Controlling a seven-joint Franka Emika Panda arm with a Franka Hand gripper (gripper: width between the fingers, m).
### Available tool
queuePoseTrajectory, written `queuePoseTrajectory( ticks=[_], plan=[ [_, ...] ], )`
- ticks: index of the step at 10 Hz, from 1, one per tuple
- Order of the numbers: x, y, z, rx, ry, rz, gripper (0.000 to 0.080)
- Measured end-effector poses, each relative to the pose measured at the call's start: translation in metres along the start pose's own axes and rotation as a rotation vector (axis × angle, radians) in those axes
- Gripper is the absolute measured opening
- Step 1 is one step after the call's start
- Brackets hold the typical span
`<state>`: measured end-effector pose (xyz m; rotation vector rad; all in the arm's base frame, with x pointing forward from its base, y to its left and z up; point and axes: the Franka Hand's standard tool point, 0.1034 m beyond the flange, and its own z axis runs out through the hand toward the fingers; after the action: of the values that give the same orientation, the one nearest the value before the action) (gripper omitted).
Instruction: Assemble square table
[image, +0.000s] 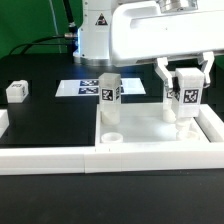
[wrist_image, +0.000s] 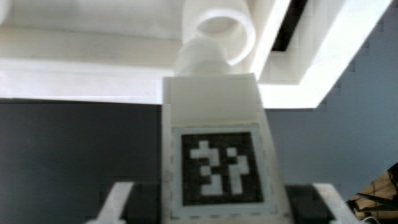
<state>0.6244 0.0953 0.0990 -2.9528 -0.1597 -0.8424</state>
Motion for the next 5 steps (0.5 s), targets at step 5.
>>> queuePoseTrajectory(
  ticks=[5],
  plan=[
    [-0.0075, -0.0004, 0.0091, 0.001, -0.015, -0.003, 0.0292]
  ],
)
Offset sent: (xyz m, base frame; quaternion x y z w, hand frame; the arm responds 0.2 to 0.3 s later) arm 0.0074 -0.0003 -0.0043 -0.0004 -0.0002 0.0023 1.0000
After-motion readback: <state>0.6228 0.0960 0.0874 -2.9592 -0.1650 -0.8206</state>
